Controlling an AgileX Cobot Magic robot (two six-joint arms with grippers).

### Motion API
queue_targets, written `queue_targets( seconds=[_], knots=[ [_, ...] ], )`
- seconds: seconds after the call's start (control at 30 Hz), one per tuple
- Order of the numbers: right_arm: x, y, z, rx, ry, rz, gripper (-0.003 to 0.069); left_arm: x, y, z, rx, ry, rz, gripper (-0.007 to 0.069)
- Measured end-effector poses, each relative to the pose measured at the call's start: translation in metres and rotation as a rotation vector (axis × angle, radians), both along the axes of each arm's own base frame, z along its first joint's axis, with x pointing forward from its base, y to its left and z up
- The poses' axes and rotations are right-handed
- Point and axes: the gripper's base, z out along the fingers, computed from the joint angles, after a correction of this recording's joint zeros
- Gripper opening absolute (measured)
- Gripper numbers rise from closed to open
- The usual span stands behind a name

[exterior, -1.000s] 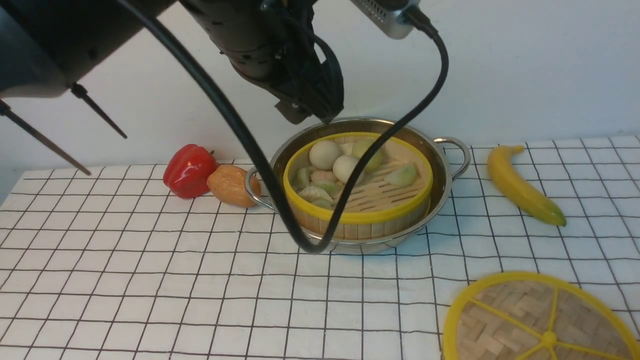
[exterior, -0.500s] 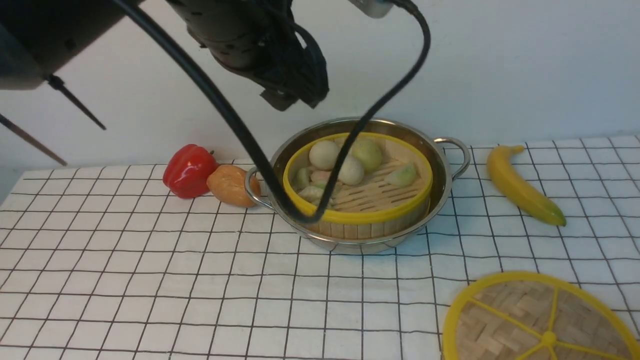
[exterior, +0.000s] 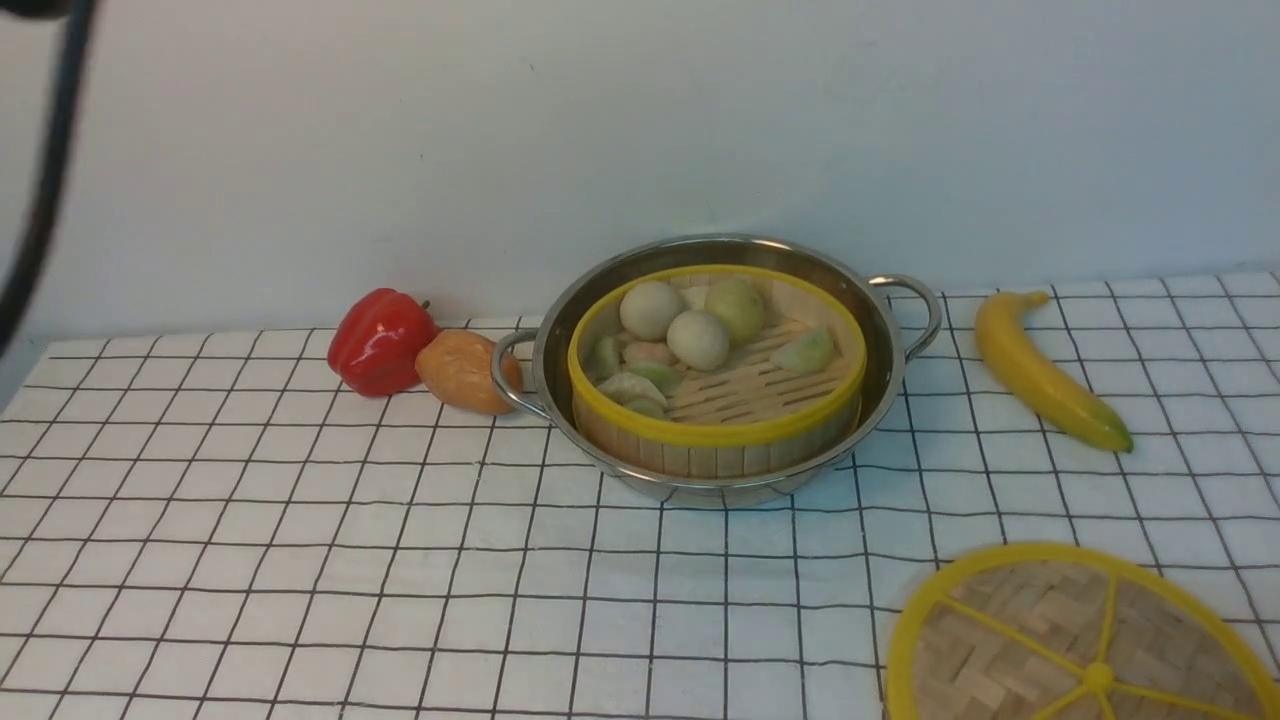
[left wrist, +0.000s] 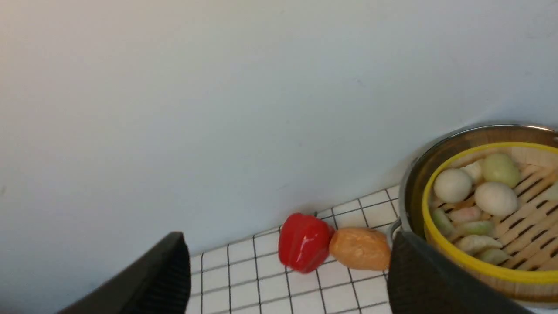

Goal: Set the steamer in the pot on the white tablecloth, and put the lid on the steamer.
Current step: 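Move the gripper down to the bamboo steamer lid and grasp its center knob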

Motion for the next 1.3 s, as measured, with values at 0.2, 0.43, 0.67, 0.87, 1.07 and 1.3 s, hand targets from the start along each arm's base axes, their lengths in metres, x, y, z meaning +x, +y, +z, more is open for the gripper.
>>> queue_targets(
  seconds=[0.2,0.43,0.67,0.87,1.07,1.3],
  knots=[
    [0.000,0.000,0.000,0.000,0.000,0.000,0.0242,-0.047,0.030,-0.078,-0.098,-0.013,0.094,0.0557],
    [0.000,0.000,0.000,0.000,0.000,0.000,0.0242,-0.096,0.040,-0.189,-0.141,-0.096,0.161,0.0557],
    [0.000,0.000,0.000,0.000,0.000,0.000,0.0242,-0.128,0.042,-0.280,-0.175,-0.145,0.213,0.0557],
    [0.000,0.000,0.000,0.000,0.000,0.000,0.0242,-0.134,0.041,-0.299,-0.192,-0.163,0.219,0.0557],
    [0.000,0.000,0.000,0.000,0.000,0.000,0.0242,-0.136,0.041,-0.311,-0.192,-0.157,0.220,0.0557],
    [0.000,0.000,0.000,0.000,0.000,0.000,0.0242,-0.135,0.041,-0.316,-0.191,-0.143,0.222,0.0557]
  ],
)
